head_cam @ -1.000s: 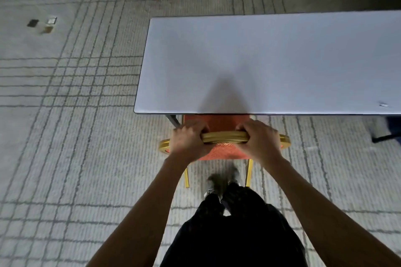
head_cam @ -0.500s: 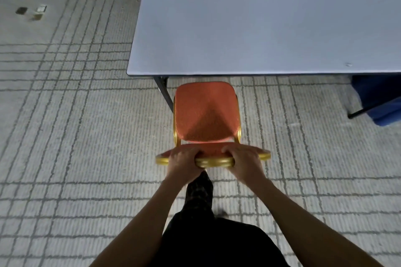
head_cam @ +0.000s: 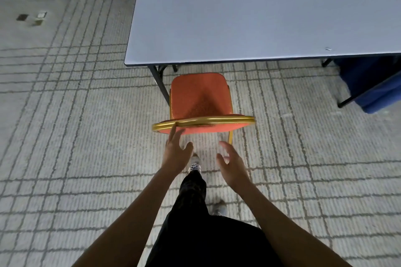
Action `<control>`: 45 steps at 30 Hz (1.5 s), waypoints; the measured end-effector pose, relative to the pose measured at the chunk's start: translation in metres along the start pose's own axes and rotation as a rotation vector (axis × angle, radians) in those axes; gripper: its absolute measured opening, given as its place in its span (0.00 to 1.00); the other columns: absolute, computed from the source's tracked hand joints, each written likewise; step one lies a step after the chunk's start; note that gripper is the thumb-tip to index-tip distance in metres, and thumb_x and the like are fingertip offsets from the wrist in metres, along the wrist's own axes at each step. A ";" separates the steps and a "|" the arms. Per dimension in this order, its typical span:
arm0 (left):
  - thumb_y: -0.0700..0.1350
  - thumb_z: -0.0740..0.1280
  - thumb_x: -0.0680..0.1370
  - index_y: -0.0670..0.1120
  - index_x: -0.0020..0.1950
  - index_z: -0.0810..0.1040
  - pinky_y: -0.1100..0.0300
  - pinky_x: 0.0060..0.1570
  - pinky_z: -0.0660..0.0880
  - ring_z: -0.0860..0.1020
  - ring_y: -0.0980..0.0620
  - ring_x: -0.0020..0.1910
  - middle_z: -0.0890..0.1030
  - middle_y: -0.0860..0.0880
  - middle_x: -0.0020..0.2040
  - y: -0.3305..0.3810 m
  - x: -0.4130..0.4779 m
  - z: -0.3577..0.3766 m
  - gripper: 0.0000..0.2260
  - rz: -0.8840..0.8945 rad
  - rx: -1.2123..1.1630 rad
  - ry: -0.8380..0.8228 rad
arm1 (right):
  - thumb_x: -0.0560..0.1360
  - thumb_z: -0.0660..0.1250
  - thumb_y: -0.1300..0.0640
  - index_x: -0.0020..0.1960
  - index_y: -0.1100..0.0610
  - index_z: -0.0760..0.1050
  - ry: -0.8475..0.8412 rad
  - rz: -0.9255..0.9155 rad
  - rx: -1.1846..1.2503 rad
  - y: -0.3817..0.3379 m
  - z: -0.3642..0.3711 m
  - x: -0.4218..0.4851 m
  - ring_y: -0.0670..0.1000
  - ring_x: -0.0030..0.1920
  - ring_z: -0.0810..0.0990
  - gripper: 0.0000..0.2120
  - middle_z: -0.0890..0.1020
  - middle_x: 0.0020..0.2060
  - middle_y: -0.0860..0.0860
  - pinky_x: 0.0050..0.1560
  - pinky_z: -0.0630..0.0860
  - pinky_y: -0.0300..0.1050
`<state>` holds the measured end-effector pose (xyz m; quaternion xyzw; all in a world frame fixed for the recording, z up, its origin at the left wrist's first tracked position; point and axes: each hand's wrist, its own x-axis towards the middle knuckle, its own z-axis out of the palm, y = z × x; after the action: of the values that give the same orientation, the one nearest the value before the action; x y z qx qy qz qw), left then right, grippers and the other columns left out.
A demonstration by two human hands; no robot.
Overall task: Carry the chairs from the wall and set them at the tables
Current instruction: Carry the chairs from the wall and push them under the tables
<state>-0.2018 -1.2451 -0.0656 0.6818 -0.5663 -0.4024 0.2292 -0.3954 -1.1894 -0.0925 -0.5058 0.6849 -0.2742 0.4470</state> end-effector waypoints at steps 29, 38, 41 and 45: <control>0.39 0.59 0.81 0.37 0.55 0.73 0.24 0.57 0.74 0.77 0.29 0.58 0.77 0.31 0.60 0.079 0.227 0.009 0.07 -0.828 -1.510 0.174 | 0.79 0.64 0.57 0.60 0.62 0.74 0.145 0.712 1.212 -0.087 -0.012 0.272 0.62 0.52 0.84 0.13 0.82 0.52 0.62 0.56 0.82 0.65; 0.40 0.62 0.80 0.37 0.69 0.72 0.26 0.46 0.79 0.78 0.29 0.57 0.78 0.32 0.61 0.101 0.335 0.008 0.18 -0.844 -1.461 0.235 | 0.79 0.64 0.57 0.51 0.61 0.74 0.121 0.646 1.165 -0.113 -0.027 0.372 0.62 0.51 0.83 0.07 0.81 0.47 0.62 0.59 0.81 0.65; 0.39 0.63 0.78 0.36 0.65 0.73 0.25 0.54 0.76 0.77 0.28 0.59 0.78 0.32 0.61 0.110 0.367 0.006 0.16 -0.823 -1.485 0.232 | 0.76 0.65 0.58 0.52 0.61 0.75 0.114 0.619 1.168 -0.122 -0.029 0.405 0.63 0.50 0.83 0.08 0.82 0.47 0.63 0.56 0.82 0.65; 0.40 0.66 0.74 0.36 0.60 0.75 0.28 0.61 0.75 0.78 0.29 0.61 0.83 0.33 0.53 0.118 0.398 0.009 0.15 -0.788 -1.434 0.202 | 0.77 0.65 0.56 0.55 0.61 0.76 0.162 0.614 1.205 -0.127 -0.031 0.445 0.64 0.51 0.83 0.11 0.83 0.49 0.63 0.55 0.81 0.69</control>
<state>-0.2645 -1.6550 -0.0947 0.5515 0.1324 -0.6541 0.5005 -0.4054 -1.6519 -0.1218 0.0707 0.5564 -0.5056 0.6556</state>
